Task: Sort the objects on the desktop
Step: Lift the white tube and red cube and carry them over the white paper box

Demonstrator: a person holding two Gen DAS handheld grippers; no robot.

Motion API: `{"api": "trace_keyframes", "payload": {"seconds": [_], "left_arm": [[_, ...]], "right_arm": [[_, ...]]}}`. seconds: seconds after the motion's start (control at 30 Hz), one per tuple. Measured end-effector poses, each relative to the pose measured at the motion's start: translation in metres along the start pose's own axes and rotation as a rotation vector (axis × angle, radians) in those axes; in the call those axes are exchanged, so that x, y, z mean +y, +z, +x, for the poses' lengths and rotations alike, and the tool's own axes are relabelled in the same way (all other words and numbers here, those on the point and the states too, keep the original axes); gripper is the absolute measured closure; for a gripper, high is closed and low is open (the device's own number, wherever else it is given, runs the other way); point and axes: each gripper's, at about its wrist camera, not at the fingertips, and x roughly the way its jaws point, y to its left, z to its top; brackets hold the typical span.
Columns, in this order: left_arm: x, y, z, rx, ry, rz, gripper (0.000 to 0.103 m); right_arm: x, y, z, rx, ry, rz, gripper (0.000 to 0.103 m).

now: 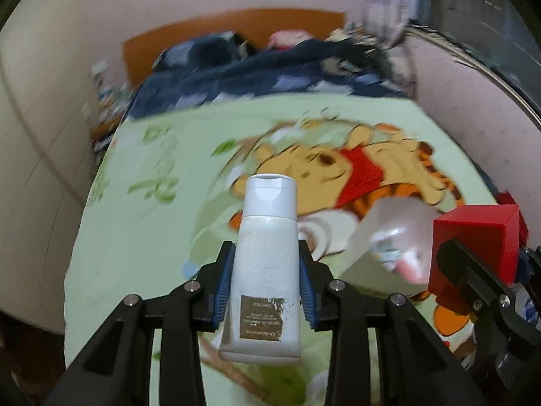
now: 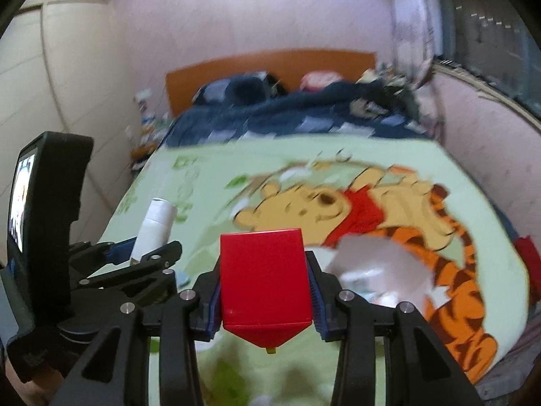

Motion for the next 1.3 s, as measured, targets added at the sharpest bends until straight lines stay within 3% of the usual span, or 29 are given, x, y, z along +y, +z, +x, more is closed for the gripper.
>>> {"api": "trace_keyframes", "payload": {"seconds": [0.3,0.57,1.3], "left_arm": [[-0.099,0.031,-0.012,-0.066,-0.099,0.187,0.067],[-0.149,0.033,-0.005,-0.061,-0.14,0.271,0.067],[-0.151,0.031,0.013,-0.01,-0.158,0.266,0.067]], "right_arm": [[-0.072,0.0,-0.046,-0.073,-0.154,0.114,0.062],[-0.112,-0.012,-0.055,-0.068,-0.221,0.191,0.062],[-0.121,-0.016,-0.036,-0.026,-0.232,0.211,0.062]]}}
